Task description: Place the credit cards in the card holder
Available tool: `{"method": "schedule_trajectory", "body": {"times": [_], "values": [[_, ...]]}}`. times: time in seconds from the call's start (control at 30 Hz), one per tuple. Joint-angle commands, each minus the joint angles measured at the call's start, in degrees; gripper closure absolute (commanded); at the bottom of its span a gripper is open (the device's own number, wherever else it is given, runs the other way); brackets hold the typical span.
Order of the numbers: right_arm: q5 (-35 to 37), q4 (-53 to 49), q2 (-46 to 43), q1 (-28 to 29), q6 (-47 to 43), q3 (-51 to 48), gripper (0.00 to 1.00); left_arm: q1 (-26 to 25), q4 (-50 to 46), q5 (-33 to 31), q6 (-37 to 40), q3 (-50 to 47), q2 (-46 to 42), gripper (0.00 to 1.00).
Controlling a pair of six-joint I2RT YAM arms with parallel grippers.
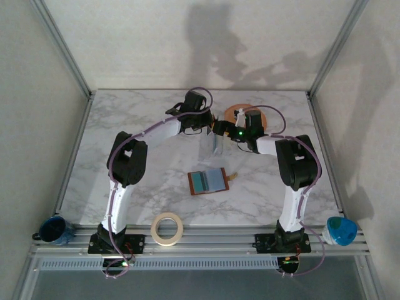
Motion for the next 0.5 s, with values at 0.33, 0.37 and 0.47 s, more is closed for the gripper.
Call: {"method": "schedule_trajectory", "body": {"times": [0.33,0.37,0.47], "values": [[8.9,-15.6,-9.5,-1.3,-3.9,1.3,0.01,-1.0,-0.7,1.1,-0.3,2.4,-0.4,1.0],[9.1,-16.1,-9.7,-1.4,-4.3,1.3,0.01,-1.0,-0.7,1.2,-0.3,2.5,-0.4,1.0],[9.8,-17.5,-9.9,-1.6,-5.3,1.7,0.01,-1.0,-0.8,1.3,-0.2,2.8,-0.2,1.0]]}}
